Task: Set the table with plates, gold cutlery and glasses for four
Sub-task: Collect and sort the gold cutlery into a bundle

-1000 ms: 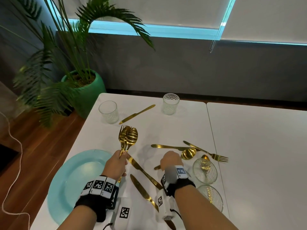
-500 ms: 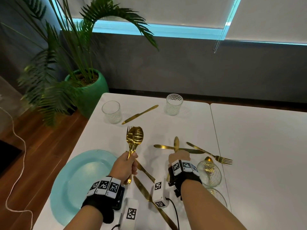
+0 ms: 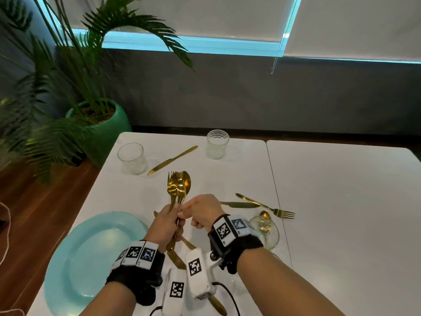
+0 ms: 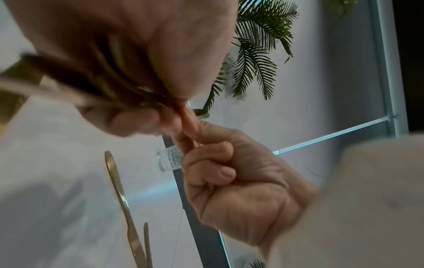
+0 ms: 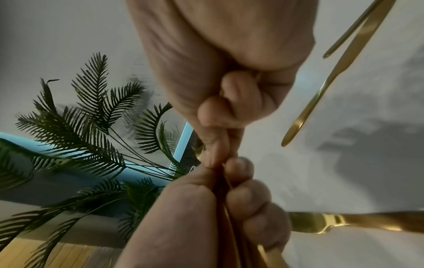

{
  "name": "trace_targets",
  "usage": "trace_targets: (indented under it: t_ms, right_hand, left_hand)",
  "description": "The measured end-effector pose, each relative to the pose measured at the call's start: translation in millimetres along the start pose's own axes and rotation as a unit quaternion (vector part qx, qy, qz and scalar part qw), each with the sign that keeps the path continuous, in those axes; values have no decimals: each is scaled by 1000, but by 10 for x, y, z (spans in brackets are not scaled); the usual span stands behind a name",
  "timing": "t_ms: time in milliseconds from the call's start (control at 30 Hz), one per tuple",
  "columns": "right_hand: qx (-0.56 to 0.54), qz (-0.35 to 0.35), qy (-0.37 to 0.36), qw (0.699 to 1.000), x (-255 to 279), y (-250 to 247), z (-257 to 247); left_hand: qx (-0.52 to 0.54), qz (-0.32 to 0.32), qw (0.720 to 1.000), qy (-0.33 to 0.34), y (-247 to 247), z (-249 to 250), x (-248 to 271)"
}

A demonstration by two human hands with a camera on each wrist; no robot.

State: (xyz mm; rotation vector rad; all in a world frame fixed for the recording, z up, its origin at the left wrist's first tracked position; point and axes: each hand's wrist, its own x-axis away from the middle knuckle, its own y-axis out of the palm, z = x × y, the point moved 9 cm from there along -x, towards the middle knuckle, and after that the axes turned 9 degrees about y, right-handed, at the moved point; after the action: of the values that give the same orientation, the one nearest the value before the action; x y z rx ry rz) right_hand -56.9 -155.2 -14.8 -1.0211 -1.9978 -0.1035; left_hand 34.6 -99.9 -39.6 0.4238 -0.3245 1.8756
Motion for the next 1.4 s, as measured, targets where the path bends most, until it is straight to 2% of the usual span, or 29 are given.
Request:
trace_targets:
  t_ms: [133, 300, 400, 500, 600, 667, 833, 1000, 1133, 1267, 1333, 1400]
  right_hand:
    - [1, 0, -27, 1000, 175, -281, -49]
    - [-66, 115, 3, 991, 417, -1325, 73]
    - [6, 173, 74, 982, 421, -1854, 415]
    - [123, 188, 146, 964, 401, -2126, 828]
    - [290, 153, 172, 929, 329, -2087, 1142]
    - [326, 121, 186, 919, 246, -1961, 1390]
    - [312, 70, 208, 924, 105, -1533, 1875]
    - [321, 90, 195, 922, 1, -1394, 1964]
    - [321, 90, 192, 923, -32, -1481, 2013]
    - [308, 61, 186, 931, 17, -1626, 2056]
    - [285, 64, 164, 942, 75, -1801, 1935]
    - [201, 92, 135, 966, 181, -2057, 1674]
  left_hand:
    - [-36, -8, 999, 16, 130, 105, 18]
    - [-19, -20, 999, 25, 342, 187, 1]
    - [-31, -21, 999, 29, 485, 198, -4]
    - [-40, -18, 998, 41, 627, 214, -19]
    - [-45, -10, 998, 42, 743, 205, -31]
    - [-49, -6, 998, 38, 792, 186, -28]
    - [-69, -10, 997, 34, 868, 167, -17]
    - [-93, -6, 995, 47, 871, 192, 20]
    - [-102, -10, 994, 49, 875, 221, 38]
    - [-101, -15, 994, 47, 889, 244, 38]
    - [-96, -15, 994, 48, 899, 269, 42]
    - [-73, -10, 996, 49, 915, 306, 45]
